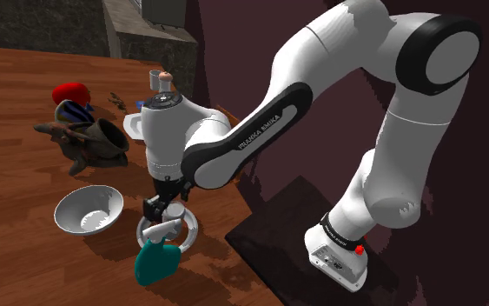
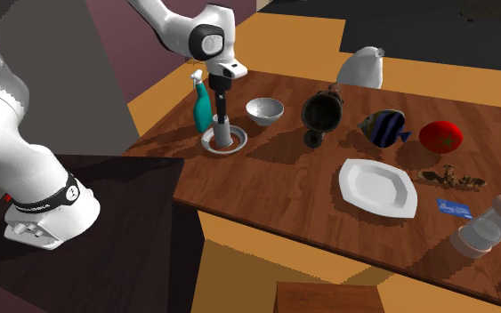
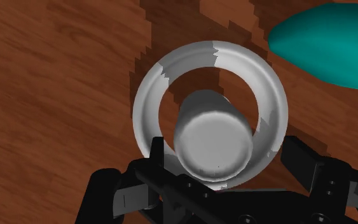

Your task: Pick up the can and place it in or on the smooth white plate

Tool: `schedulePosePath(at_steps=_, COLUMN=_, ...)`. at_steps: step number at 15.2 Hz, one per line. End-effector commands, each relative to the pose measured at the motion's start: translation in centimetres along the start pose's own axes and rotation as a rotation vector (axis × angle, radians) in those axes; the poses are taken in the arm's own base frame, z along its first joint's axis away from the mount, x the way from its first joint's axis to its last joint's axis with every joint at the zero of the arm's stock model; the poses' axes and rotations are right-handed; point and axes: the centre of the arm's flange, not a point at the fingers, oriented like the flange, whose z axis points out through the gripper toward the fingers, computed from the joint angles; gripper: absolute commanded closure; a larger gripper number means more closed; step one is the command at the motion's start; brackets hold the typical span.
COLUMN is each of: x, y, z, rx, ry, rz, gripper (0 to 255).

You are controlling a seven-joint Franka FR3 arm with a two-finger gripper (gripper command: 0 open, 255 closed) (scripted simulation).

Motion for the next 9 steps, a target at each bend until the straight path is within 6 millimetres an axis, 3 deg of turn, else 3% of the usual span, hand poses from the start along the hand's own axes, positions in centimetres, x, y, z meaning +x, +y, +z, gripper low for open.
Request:
schedulePosePath(at_steps=1, x=0.1, y=0.0, z=-2.5, rx=0.0, ry=0.0, rz=0.0, gripper=0)
schedulePosePath(at_steps=2, x=0.1, y=0.0, z=-3.5, rx=0.0, ry=0.0, rz=0.0, gripper=0)
schedulePosePath(at_steps=9, x=0.1, y=0.0, z=-3.5, rx=0.0, ry=0.0, rz=0.0, gripper=0)
